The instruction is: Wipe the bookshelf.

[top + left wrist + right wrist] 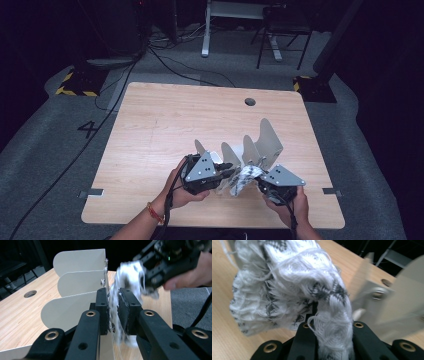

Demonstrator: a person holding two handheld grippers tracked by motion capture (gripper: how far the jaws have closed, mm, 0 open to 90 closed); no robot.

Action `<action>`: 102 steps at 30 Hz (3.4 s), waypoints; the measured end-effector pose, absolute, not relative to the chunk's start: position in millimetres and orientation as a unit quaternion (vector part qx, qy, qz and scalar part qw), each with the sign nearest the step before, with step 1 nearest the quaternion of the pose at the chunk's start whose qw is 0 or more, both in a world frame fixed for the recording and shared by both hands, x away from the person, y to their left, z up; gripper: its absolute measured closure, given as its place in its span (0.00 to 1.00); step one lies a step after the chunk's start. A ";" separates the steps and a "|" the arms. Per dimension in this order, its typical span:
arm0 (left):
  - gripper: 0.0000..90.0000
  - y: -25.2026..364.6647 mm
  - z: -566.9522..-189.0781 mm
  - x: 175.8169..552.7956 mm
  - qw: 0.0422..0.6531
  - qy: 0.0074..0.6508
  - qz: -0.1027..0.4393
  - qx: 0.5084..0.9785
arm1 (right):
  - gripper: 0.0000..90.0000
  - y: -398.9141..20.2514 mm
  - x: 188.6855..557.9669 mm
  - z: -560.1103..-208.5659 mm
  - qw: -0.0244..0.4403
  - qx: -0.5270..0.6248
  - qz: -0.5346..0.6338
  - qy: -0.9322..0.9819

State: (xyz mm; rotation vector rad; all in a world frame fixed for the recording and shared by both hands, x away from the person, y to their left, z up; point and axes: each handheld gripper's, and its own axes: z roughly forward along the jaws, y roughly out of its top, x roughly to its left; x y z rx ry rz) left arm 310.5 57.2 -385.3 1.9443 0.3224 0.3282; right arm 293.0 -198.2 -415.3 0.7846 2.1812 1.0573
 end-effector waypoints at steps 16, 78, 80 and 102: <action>0.92 59.5 -387.5 315.0 0.555 0.140 0.125 0.810 | 0.92 -225.1 313.7 -451.3 0.288 0.354 0.328 0.827; 0.95 44.0 -394.4 309.9 0.557 0.127 0.128 0.811 | 0.92 -160.5 283.2 -448.1 0.260 0.252 0.333 0.871; 0.95 44.1 -394.5 309.8 0.557 0.128 0.128 0.811 | 0.92 -163.5 287.4 -452.9 0.259 0.259 0.326 0.872; 0.94 43.7 -395.9 310.6 0.565 0.133 0.119 0.805 | 0.92 -223.2 294.0 -409.8 0.312 0.336 0.390 0.798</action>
